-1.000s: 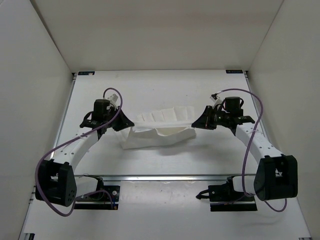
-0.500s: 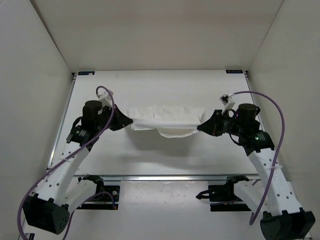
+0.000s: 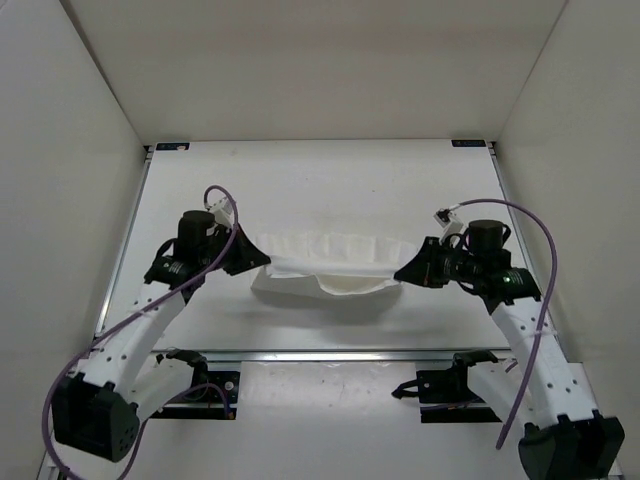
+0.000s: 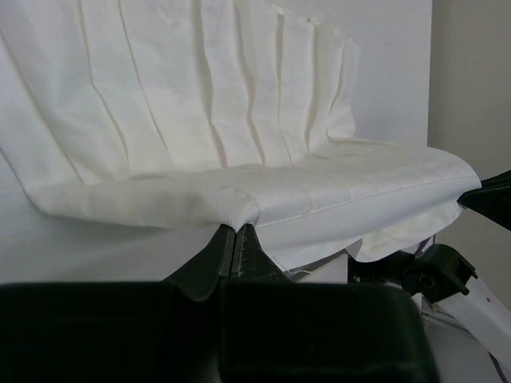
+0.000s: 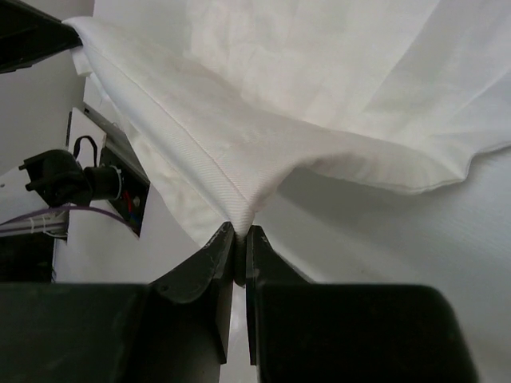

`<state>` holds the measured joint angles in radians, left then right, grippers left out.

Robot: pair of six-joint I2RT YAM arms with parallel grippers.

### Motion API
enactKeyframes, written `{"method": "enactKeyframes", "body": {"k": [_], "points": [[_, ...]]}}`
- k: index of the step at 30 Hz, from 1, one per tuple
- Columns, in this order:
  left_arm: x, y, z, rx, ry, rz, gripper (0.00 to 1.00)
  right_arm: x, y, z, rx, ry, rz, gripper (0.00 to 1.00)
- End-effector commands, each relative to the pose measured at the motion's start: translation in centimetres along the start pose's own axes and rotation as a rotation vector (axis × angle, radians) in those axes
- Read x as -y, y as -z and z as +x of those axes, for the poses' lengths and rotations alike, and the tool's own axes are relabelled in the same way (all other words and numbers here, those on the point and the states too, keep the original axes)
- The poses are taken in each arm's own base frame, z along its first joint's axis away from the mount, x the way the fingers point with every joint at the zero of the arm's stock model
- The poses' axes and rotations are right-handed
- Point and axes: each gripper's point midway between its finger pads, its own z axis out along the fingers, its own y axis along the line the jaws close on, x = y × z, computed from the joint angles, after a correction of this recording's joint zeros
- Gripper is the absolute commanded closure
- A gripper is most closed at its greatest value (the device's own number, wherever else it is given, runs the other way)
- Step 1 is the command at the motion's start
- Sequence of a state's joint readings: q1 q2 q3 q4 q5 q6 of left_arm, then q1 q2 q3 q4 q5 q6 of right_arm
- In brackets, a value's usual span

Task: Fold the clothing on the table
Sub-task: Fold the skirt

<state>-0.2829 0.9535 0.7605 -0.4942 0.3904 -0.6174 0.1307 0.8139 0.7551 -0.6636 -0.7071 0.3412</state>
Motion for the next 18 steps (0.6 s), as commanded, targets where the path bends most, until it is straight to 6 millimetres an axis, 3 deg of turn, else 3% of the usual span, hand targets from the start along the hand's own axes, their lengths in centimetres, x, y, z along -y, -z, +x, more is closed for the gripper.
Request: {"method": "enactKeyframes", "body": {"k": [1, 6, 7, 9, 10, 11, 12, 14, 16, 18], "points": [[-3.5, -2.6, -2.5, 0.061, 0.023, -0.102, 0.99, 2.7, -1.7, -2.8, 0.050, -0.004, 0.069, 1.00], [-6.1, -6.4, -4.3, 0.041, 0.082, -0.141, 0.96, 6.1, -5.8, -5.4, -0.005, -0.123, 0.095, 0.99], [-6.5, -7.5, -4.6, 0.024, 0.093, -0.141, 0.97, 6.1, -6.2, -7.3, 0.029, -0.105, 0.089, 1.00], [-7.1, -8.7, -5.6, 0.023, 0.115, -0.145, 0.95, 7.5, -8.4, -8.7, 0.009, -0.145, 0.078, 0.99], [-7.8, -9.4, -6.4, 0.033, 0.131, -0.156, 0.80, 7.4, -8.7, -10.7, 0.042, -0.115, 0.064, 0.88], [-7.1, -9.7, -7.7, 0.050, 0.129, -0.124, 0.69, 8.0, -9.7, -12.2, 0.052, -0.113, 0.066, 0.71], [-7.4, -10.2, -8.2, 0.049, 0.150, -0.120, 0.58, 8.0, -10.4, -13.6, 0.069, -0.067, 0.059, 0.66], [-6.4, -10.4, -10.1, 0.077, 0.147, -0.069, 0.48, 9.1, -11.0, -14.9, 0.085, -0.081, 0.096, 0.64], [-5.5, -10.4, -10.9, 0.084, 0.143, -0.045, 0.44, 9.7, -10.7, -15.8, 0.107, -0.081, 0.130, 0.58], [-5.0, -10.0, -11.1, 0.083, 0.123, -0.044, 0.43, 10.1, -10.3, -14.7, 0.101, -0.085, 0.157, 0.57]]}}
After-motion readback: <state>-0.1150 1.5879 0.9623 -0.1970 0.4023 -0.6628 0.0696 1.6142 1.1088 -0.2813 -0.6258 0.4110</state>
